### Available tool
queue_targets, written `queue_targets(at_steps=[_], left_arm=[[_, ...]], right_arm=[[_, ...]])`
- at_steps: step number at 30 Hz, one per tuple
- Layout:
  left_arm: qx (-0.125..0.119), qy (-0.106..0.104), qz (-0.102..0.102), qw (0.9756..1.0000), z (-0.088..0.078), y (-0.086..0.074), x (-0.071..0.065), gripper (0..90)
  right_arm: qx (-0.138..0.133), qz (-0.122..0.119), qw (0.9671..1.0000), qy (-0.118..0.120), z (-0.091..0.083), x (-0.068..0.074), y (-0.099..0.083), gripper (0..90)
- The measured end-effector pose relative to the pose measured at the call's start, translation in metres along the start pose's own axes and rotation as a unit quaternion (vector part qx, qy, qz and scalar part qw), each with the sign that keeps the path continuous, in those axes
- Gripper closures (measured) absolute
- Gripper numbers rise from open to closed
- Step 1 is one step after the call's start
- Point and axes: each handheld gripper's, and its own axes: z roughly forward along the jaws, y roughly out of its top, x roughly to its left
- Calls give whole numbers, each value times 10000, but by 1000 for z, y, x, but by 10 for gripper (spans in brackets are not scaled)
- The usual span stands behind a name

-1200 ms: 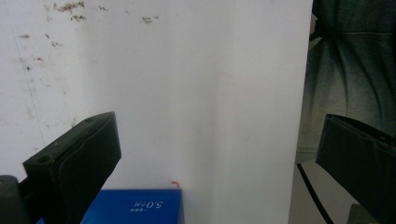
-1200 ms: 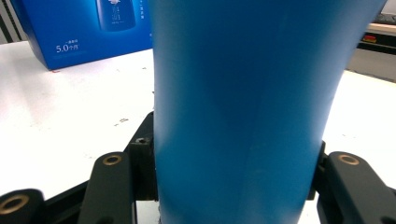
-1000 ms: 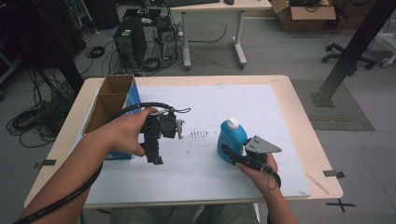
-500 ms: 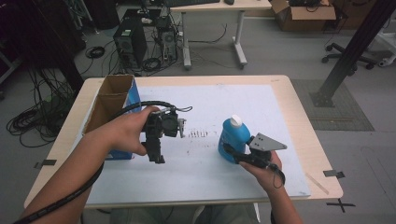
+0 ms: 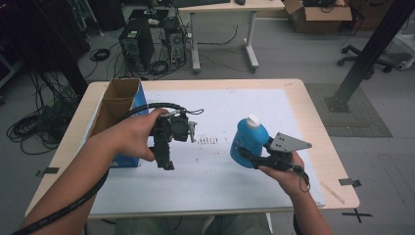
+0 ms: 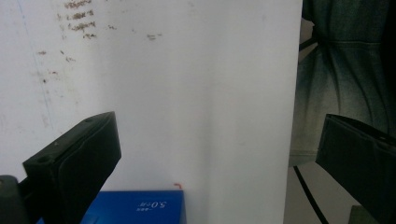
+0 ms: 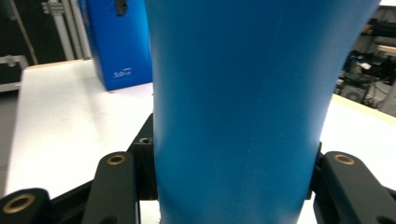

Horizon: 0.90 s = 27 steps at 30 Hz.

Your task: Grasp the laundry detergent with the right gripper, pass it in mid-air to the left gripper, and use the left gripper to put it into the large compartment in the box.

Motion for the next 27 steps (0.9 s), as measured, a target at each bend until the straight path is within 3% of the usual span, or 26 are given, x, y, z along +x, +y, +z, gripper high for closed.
queue_targets(at_steps=[12,16,22,27], left_arm=[[-41,25,45,10000,-13,6,1,2],[-224,78,23,9997,-23,7,3,2],[-201,104,68,9997,-30,11,2,2],[-220,96,80,9997,-31,12,2,2]], right_arm=[[133,-114,9972,724,-3,-2,8,452],[150,-150,9954,932,-1,-1,8,453],[115,-274,9902,1363,2,2,10,452],[146,-378,9870,1557,7,3,13,452]])
